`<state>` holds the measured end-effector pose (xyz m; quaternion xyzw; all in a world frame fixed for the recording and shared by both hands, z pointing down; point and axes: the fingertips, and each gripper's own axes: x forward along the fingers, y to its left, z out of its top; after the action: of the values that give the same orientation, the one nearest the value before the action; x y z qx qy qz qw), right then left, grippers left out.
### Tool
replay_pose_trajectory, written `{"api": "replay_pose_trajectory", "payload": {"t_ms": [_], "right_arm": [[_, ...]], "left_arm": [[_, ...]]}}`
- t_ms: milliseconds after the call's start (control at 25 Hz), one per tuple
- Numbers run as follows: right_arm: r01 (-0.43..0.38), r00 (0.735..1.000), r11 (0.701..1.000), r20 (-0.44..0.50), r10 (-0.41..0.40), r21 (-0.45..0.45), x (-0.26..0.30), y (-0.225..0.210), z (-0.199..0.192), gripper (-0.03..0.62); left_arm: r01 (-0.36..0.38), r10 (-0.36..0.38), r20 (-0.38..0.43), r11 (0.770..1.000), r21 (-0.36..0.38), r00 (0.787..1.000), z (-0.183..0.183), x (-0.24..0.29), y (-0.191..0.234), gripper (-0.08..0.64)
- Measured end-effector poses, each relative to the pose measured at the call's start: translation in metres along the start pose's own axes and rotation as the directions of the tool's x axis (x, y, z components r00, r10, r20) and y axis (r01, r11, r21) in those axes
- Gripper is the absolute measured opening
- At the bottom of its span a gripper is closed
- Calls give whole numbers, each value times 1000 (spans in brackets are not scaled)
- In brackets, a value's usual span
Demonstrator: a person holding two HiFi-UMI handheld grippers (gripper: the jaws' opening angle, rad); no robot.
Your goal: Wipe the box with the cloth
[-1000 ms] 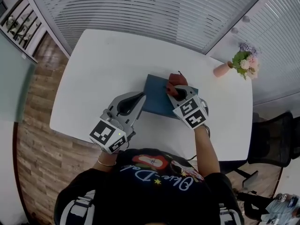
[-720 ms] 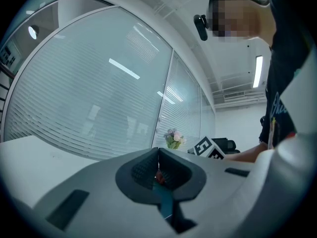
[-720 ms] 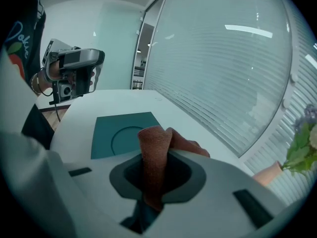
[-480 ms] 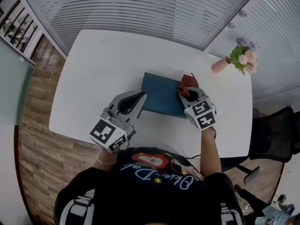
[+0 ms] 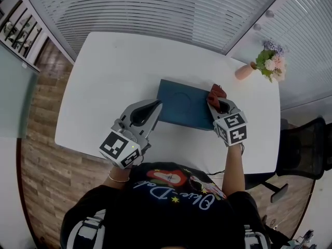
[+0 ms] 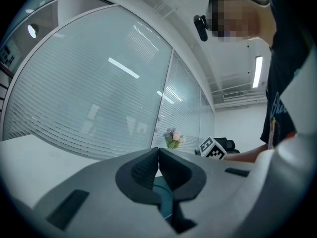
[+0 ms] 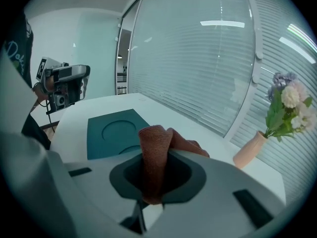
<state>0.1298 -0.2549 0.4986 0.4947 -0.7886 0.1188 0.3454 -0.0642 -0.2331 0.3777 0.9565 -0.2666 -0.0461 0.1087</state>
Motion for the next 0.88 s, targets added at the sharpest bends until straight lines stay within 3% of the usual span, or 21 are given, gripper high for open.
{"api": "replay_pose_trajectory", "payload": {"t_ms": [320, 600, 760, 880], "right_arm": [[79, 996, 995, 36, -81, 62, -15, -18, -3, 43], [180, 960, 984, 216, -177, 6, -44, -12, 64, 43], [123, 936, 990, 340, -92, -70, -38, 28, 113, 42], [23, 937, 988, 349, 32, -152, -18, 69, 132, 43]], "left_arm": [[4, -4, 6, 1000, -3, 1000, -1, 1, -2, 5], [-14, 14, 12, 1000, -4, 1000, 1, -4, 4, 5], [-26, 26, 17, 1000, -4, 1000, 1, -9, 8, 5], [-40, 40, 21, 999, -4, 999, 2, -12, 11, 5]]}}
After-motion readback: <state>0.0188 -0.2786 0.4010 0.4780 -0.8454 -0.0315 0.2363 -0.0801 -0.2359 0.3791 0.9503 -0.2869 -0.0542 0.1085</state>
